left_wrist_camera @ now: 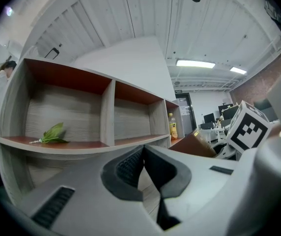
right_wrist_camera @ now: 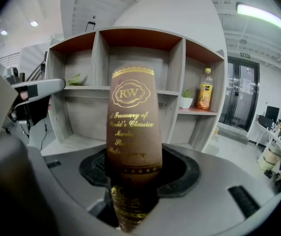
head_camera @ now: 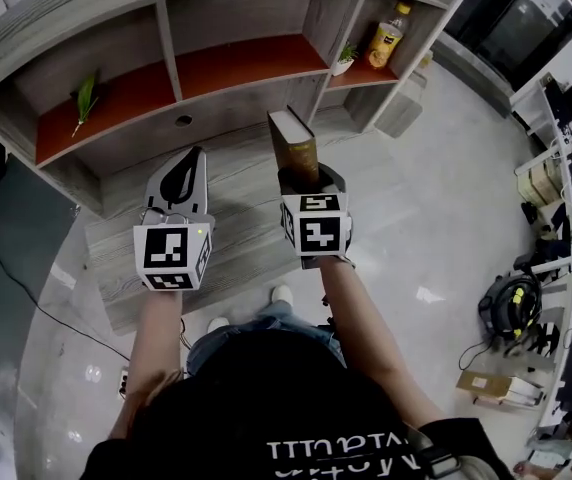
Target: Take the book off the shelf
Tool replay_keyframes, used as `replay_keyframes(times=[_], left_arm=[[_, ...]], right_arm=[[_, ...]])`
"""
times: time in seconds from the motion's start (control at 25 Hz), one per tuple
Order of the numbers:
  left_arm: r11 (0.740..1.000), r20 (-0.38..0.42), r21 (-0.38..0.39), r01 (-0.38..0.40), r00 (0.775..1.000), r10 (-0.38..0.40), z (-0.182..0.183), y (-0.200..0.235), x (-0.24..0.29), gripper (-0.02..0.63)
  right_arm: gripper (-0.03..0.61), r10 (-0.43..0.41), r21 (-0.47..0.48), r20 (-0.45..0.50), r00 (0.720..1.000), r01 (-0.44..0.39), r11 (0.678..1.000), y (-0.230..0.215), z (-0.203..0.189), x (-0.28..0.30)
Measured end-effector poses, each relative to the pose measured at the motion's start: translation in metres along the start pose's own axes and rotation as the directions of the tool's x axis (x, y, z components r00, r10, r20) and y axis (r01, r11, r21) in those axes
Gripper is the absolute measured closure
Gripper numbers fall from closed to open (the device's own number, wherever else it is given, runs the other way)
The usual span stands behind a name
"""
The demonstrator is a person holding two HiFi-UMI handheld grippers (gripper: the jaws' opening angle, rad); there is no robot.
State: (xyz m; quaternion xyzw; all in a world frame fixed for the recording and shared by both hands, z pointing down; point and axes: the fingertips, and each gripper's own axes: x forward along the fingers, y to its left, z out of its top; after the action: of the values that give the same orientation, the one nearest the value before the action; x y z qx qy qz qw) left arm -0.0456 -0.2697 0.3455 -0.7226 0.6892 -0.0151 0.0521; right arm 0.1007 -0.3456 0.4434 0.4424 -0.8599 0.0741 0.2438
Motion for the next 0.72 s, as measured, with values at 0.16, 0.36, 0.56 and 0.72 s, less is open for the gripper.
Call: replay_keyframes(times=[0.16,0.36,0.56,0.72], left_arm=[[1.000,0.005,0.001,-0.005,1.000,0.005,0.002,-0.005,0.006,0.601],[1.000,0.009,0.005,-0.002,1.000,0.001,0.004,-0.010,0.011,0.601],[1.000,0.012,0.008,0.003,1.000,-0.003,0.005,-0.012,0.015,0.601],[1.000,0.014,0.012,0.010,1.000,-0.010,0.008,-0.014,0.014,0.601]], right_arm=[[0.345,0.008,0.023,0.022,1.000,-0.008,1.000,-0.005,0.003,-0.001],[0.345,0.008,0.030,0.035,0.999,-0.010,1.000,-0.008,0.004,-0.001],[0.345,0.003,0.037,0.040,0.999,-0.005,0.999,-0.011,0.005,-0.003],[0.347,0.005,0.044,0.045,0.999,-0.007,0.999,-0.011,0.006,-0.007]])
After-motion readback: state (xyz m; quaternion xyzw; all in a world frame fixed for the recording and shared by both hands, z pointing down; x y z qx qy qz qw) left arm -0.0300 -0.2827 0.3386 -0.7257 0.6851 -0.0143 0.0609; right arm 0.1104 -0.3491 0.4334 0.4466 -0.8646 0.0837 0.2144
